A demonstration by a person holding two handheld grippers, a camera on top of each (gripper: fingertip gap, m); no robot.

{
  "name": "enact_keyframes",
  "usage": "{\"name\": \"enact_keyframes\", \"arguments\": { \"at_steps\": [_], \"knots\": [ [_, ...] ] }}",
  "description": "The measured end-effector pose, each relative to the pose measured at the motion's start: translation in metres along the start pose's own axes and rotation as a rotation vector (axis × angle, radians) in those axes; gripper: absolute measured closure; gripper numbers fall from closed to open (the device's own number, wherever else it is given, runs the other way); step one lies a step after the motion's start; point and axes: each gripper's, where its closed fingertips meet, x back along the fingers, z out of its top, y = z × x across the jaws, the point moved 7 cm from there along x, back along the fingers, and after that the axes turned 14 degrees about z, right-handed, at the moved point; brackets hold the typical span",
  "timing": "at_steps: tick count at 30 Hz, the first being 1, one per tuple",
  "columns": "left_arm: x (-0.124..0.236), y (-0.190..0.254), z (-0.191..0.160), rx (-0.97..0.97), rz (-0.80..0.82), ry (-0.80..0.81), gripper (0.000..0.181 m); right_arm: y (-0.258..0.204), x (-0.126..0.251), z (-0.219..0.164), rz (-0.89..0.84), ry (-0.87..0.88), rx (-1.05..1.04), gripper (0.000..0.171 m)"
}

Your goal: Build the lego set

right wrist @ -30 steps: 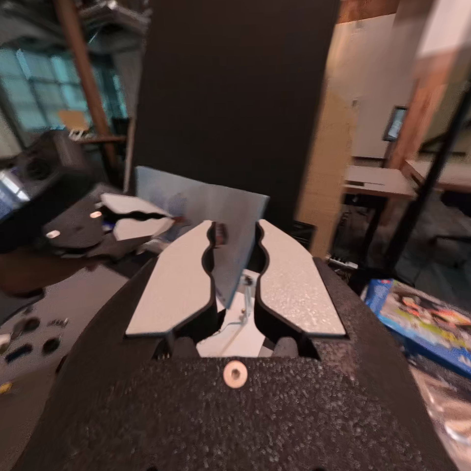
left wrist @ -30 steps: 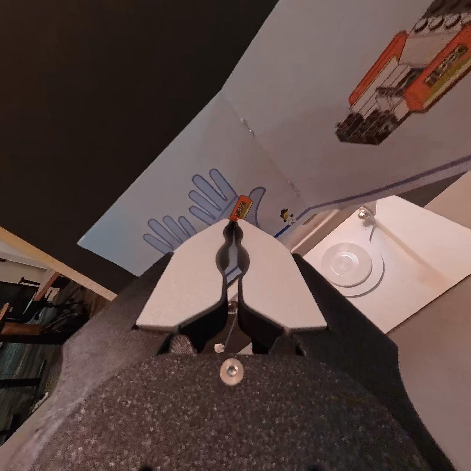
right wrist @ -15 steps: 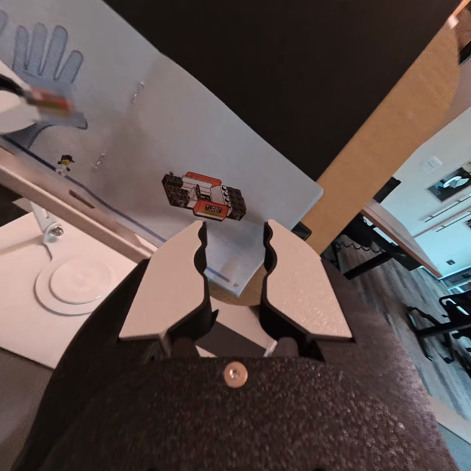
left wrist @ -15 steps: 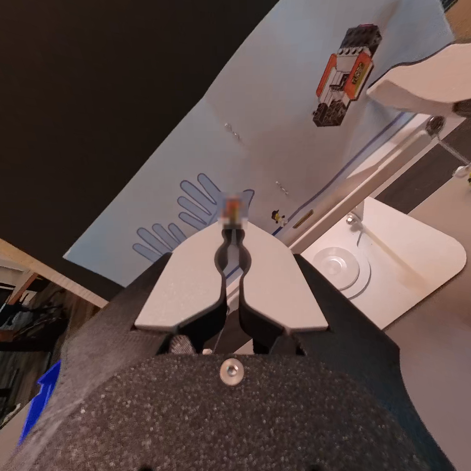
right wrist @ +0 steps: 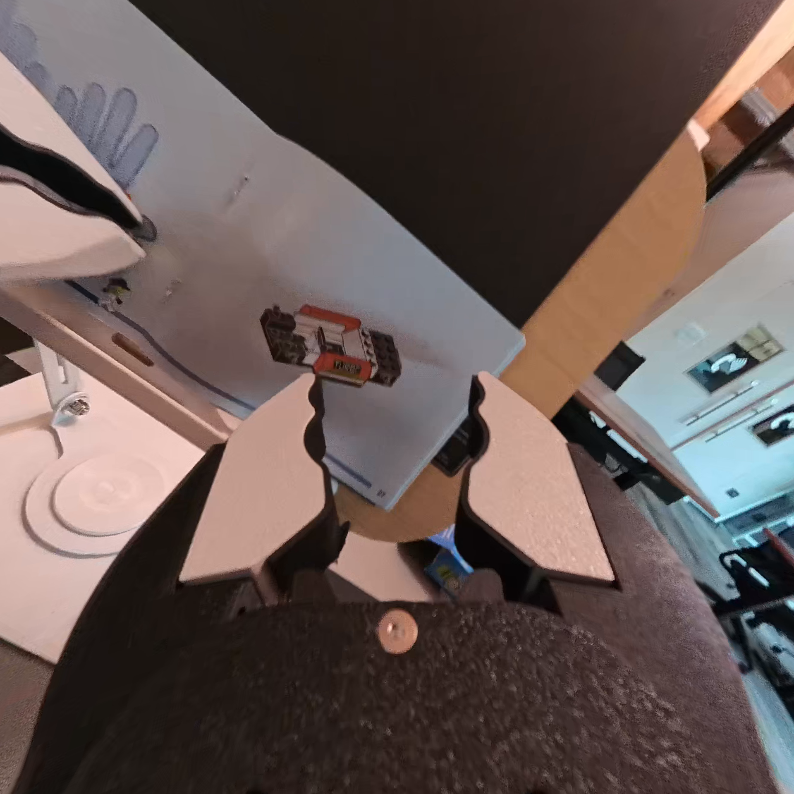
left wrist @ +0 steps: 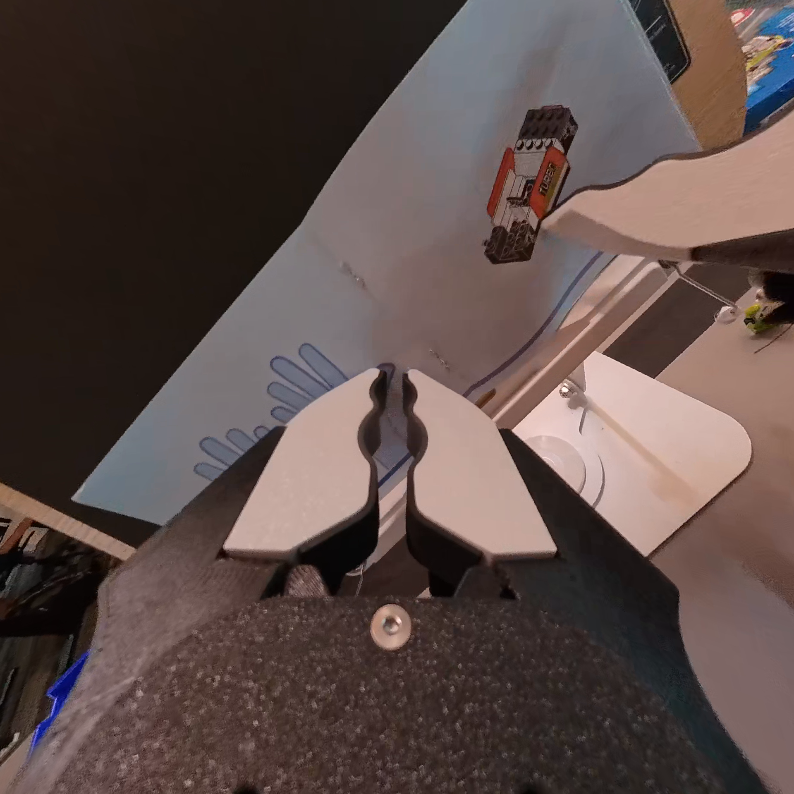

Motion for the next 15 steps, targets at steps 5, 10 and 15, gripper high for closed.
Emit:
{"name": "enact_keyframes", "arguments": {
  "at_steps": [5,10,15],
  "knots": [
    [-0.003,0.001,0.002,-0.011,-0.005,0.010,0.175,0.008,-0.004,0.015,0.044,0.016,0.020,0.093],
    [-0.004,0.001,0.001,-0.012,-0.005,0.011,0.176,0.013,-0.013,0.007,0.080,-0.003,-0.064,0.090],
    [-0.004,0.001,-0.001,-0.005,-0.001,0.018,0.176,0.008,-0.013,0.004,0.061,0.012,-0.068,0.106]
  ]
}}
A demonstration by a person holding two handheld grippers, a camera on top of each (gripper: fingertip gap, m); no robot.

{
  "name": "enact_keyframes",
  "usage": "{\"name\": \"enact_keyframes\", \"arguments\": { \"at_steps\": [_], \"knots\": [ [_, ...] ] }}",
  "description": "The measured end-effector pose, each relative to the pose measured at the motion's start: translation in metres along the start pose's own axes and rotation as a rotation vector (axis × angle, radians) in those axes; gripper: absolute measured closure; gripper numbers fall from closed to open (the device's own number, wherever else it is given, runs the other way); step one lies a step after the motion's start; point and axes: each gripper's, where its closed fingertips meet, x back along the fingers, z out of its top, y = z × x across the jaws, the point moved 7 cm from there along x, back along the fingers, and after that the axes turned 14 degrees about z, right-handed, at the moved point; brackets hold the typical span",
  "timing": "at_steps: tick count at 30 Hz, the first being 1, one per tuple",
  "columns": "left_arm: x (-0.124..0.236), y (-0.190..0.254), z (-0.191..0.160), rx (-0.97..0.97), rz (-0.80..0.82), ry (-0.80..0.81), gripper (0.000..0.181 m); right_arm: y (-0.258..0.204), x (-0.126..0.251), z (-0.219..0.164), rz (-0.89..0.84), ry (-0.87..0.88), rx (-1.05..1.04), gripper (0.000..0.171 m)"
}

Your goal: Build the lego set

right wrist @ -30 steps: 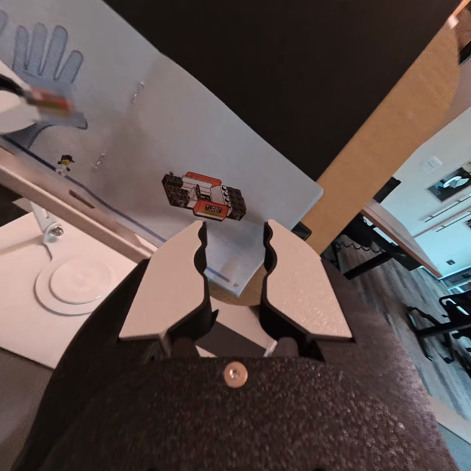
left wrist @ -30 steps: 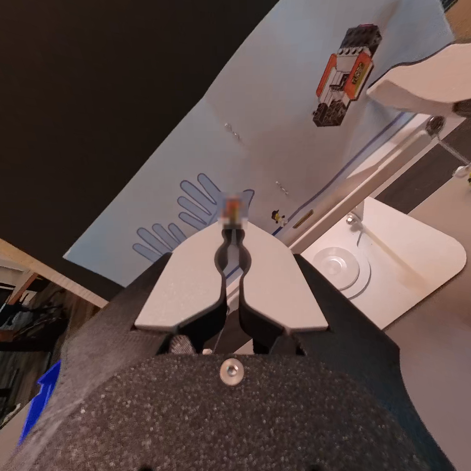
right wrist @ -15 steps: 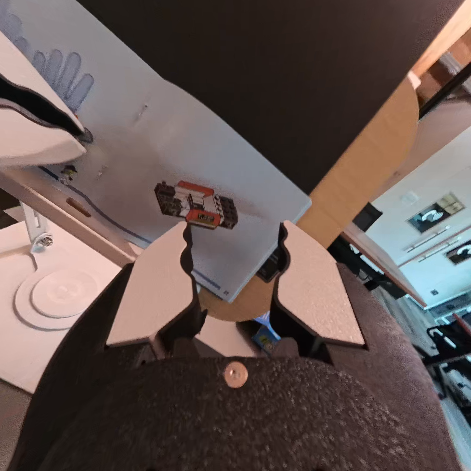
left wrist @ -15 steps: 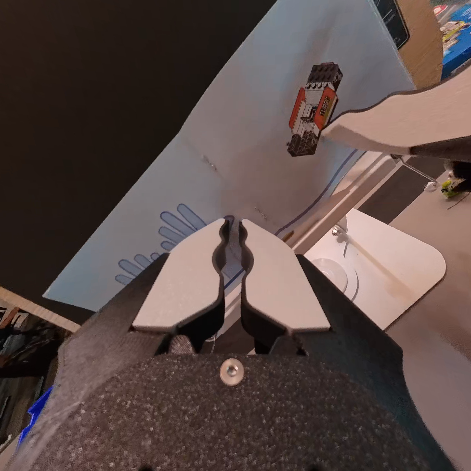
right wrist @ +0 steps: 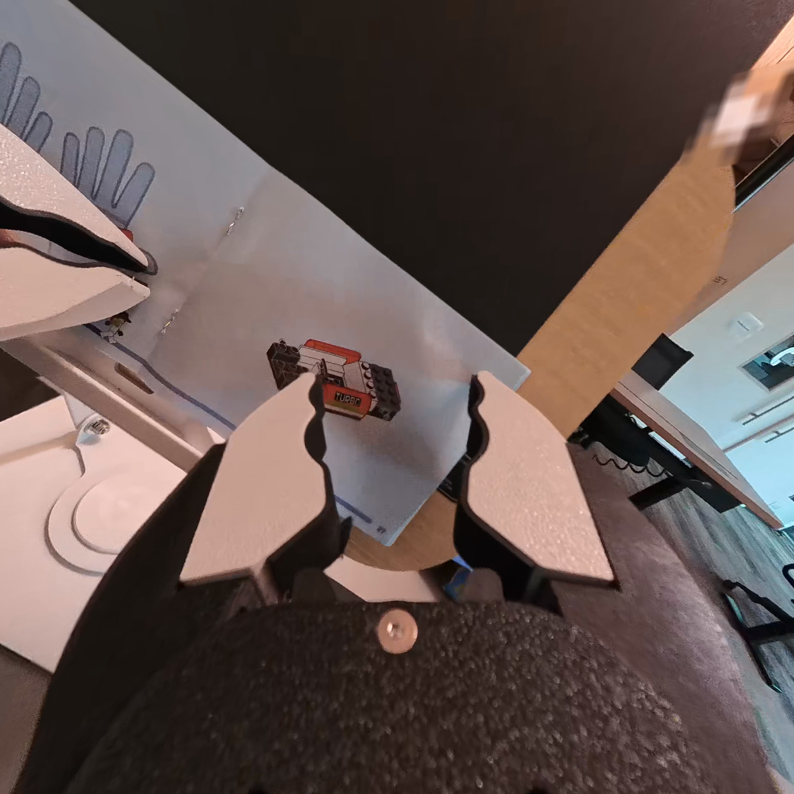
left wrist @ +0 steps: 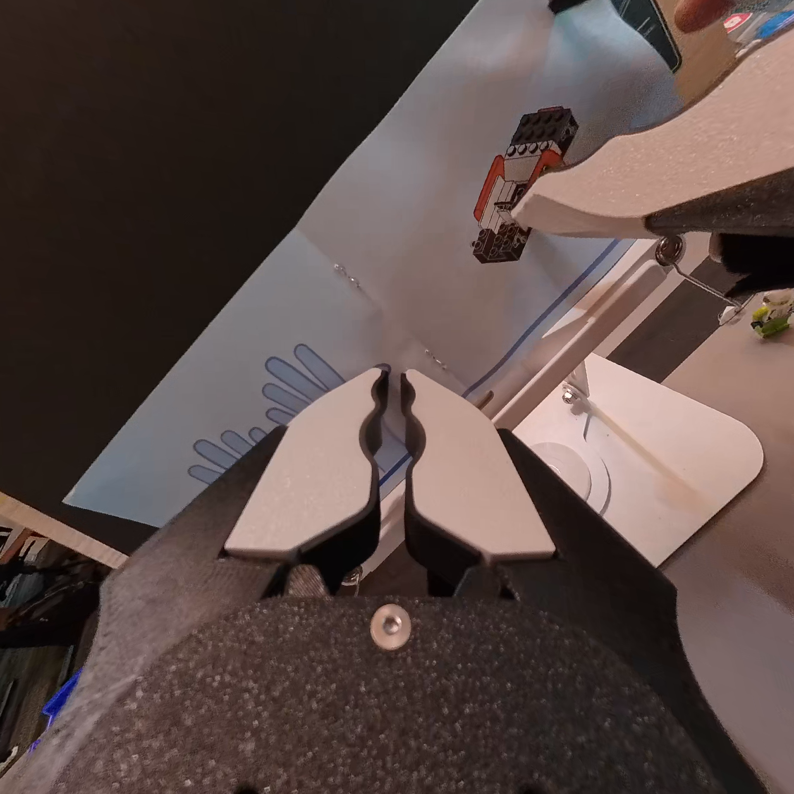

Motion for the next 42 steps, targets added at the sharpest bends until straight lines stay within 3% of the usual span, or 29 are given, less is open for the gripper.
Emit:
{"name": "enact_keyframes", "arguments": {
  "at_steps": [10,16,23,26,30,37,42],
  "knots": [
    [0.002,-0.001,-0.001,0.005,-0.003,-0.005,0.176,-0.020,-0.002,-0.003,-0.002,0.035,0.036,0.153],
    [0.003,-0.001,-0.002,0.017,-0.005,-0.002,0.177,-0.023,0.000,-0.002,0.006,0.038,0.073,0.168],
    [0.019,-0.013,0.010,0.168,-0.107,0.072,0.172,-0.040,0.009,0.007,-0.133,0.052,0.356,0.171],
    [0.030,-0.024,0.023,0.289,-0.246,0.131,0.172,-0.051,0.010,0.011,-0.171,0.027,0.513,0.171],
    [0.029,-0.020,0.032,0.496,-0.509,0.039,0.162,-0.060,0.012,0.016,-0.209,-0.023,0.616,0.171],
    [0.007,-0.010,0.038,0.662,-0.590,-0.008,0.163,-0.066,0.016,0.022,-0.259,-0.102,0.703,0.171],
    [0.000,-0.003,0.044,0.593,-0.611,0.045,0.172,-0.065,0.021,0.017,-0.215,-0.125,0.635,0.170]
  ]
}}
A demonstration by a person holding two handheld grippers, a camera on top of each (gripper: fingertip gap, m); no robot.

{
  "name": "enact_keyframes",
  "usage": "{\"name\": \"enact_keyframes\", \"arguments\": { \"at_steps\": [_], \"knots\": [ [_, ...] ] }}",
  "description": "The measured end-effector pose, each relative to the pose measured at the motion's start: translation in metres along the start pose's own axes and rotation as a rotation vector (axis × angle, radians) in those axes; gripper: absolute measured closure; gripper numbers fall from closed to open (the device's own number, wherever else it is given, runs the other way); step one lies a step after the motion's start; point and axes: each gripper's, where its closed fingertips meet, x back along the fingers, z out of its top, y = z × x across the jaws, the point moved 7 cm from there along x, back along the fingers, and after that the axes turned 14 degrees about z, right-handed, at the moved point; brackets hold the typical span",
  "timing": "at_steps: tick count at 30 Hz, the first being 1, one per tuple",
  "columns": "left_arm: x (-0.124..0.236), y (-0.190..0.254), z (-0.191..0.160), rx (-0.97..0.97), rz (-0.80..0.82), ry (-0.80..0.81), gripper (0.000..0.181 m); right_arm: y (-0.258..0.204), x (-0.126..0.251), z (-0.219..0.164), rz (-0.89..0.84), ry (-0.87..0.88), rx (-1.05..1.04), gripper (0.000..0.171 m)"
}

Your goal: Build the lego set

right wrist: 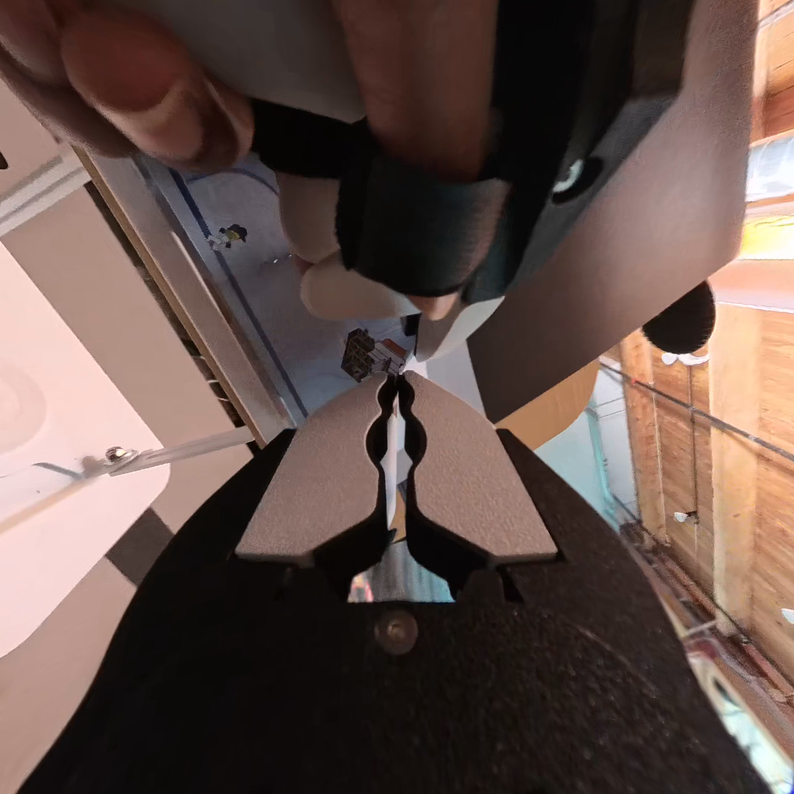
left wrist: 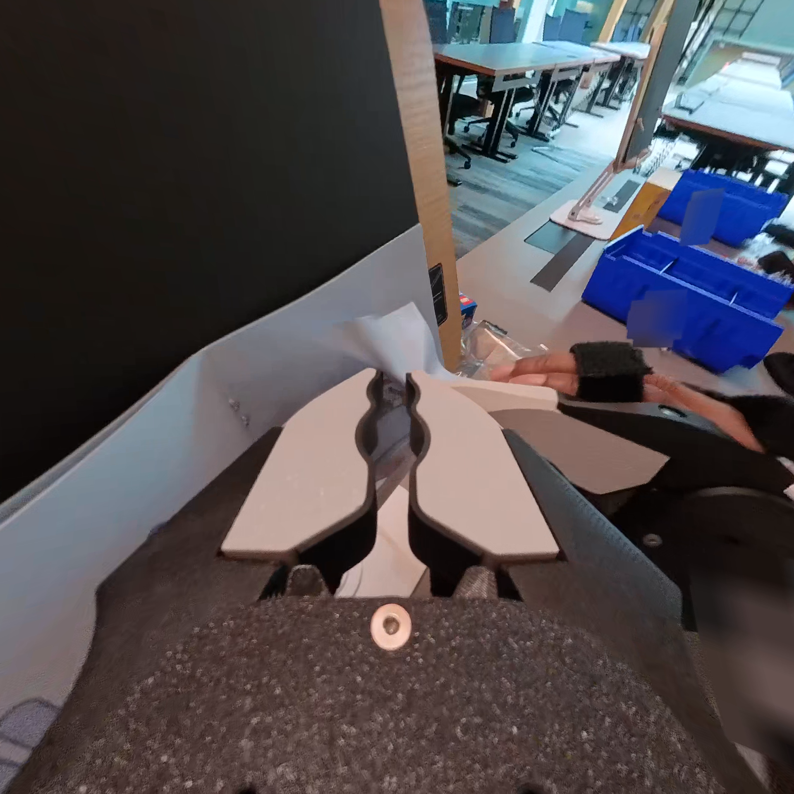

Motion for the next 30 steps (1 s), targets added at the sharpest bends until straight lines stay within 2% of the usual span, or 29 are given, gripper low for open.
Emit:
{"name": "enact_keyframes", "arguments": {
  "at_steps": [4,8,10,12,15,17,22,25,27,30],
  "knots": [
    [-0.001,-0.002,-0.001,-0.064,-0.019,0.001,0.176,0.004,0.017,-0.003,0.111,0.096,-0.162,0.161],
    [0.010,-0.009,-0.006,-0.065,-0.064,0.009,0.179,0.033,0.043,-0.015,0.339,0.404,-0.548,0.143],
    [0.016,-0.015,-0.009,-0.061,-0.086,0.002,0.179,0.051,0.043,-0.029,0.459,0.505,-0.697,0.144],
    [0.022,-0.021,-0.011,-0.049,-0.108,0.002,0.178,0.062,0.034,-0.043,0.551,0.503,-0.754,0.144],
    [0.029,-0.031,-0.012,-0.018,-0.142,0.014,0.176,0.064,0.015,-0.045,0.631,0.443,-0.704,0.145],
    [0.032,-0.036,-0.012,0.010,-0.182,0.016,0.176,0.058,0.001,-0.037,0.626,0.380,-0.619,0.145],
    [0.047,-0.057,-0.019,0.084,-0.201,0.004,0.175,0.033,-0.029,-0.030,0.456,0.138,-0.392,0.149],
    [0.069,-0.081,-0.022,0.175,-0.086,-0.008,0.174,0.028,-0.030,-0.034,0.389,0.083,-0.399,0.151],
    [0.092,-0.092,-0.018,0.241,0.045,0.049,0.176,0.028,-0.028,-0.034,0.359,0.040,-0.407,0.150],
    [0.126,-0.068,-0.009,0.225,0.085,0.161,0.177,0.025,-0.024,-0.021,0.344,0.030,-0.373,0.145]
  ]
}}
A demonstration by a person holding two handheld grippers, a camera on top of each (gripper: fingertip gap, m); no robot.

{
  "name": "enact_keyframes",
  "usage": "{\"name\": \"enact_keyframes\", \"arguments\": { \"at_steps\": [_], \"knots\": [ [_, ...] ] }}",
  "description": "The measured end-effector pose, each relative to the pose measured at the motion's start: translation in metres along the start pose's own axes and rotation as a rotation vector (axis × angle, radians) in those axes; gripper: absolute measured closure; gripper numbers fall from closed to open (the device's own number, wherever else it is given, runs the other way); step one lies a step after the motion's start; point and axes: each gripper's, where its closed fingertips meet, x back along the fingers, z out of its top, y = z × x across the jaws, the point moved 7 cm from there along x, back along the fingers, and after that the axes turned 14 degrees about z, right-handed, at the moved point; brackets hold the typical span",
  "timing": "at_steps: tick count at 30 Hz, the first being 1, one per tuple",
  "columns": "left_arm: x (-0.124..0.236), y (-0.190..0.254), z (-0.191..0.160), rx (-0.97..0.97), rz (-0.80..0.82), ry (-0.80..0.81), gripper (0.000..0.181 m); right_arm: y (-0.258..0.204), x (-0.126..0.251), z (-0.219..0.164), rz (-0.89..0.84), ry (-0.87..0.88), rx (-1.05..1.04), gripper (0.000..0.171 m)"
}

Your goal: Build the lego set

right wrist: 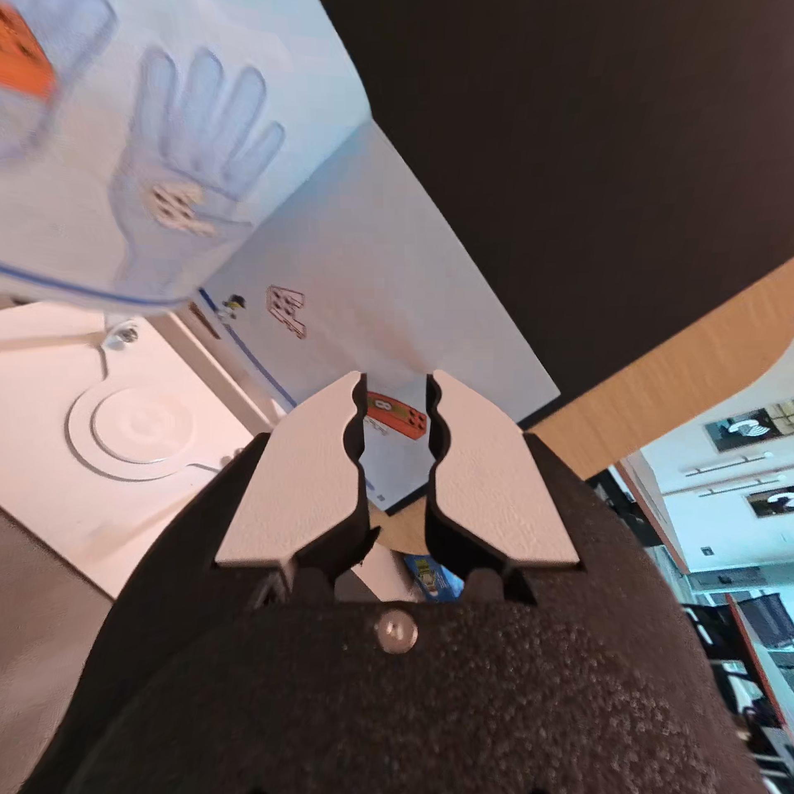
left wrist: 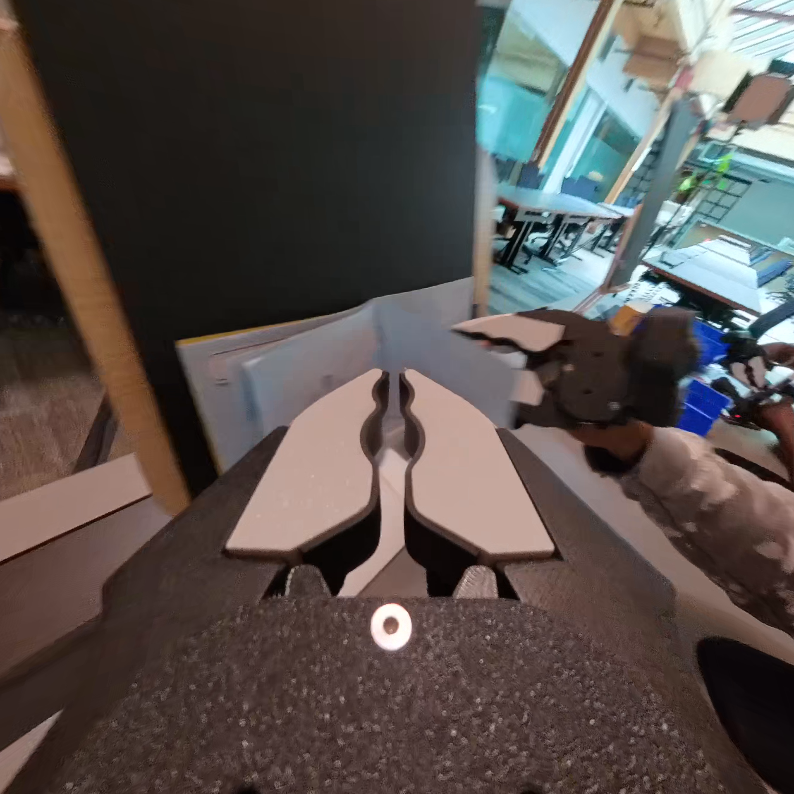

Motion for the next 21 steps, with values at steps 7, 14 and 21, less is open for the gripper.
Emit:
{"name": "enact_keyframes", "arguments": {
  "at_steps": [7,14,21],
  "knots": [
    [0.004,0.112,-0.032,-0.338,0.026,0.035,0.179,-0.024,-0.019,0.013,0.076,-0.043,-0.057,0.144],
    [-0.046,0.069,-0.059,-0.565,0.359,-0.134,0.177,-0.021,-0.020,0.013,0.104,-0.008,-0.179,0.146],
    [-0.040,0.017,-0.056,-0.596,0.551,-0.145,0.181,-0.022,-0.022,0.013,0.105,-0.021,-0.167,0.145]
  ]
}}
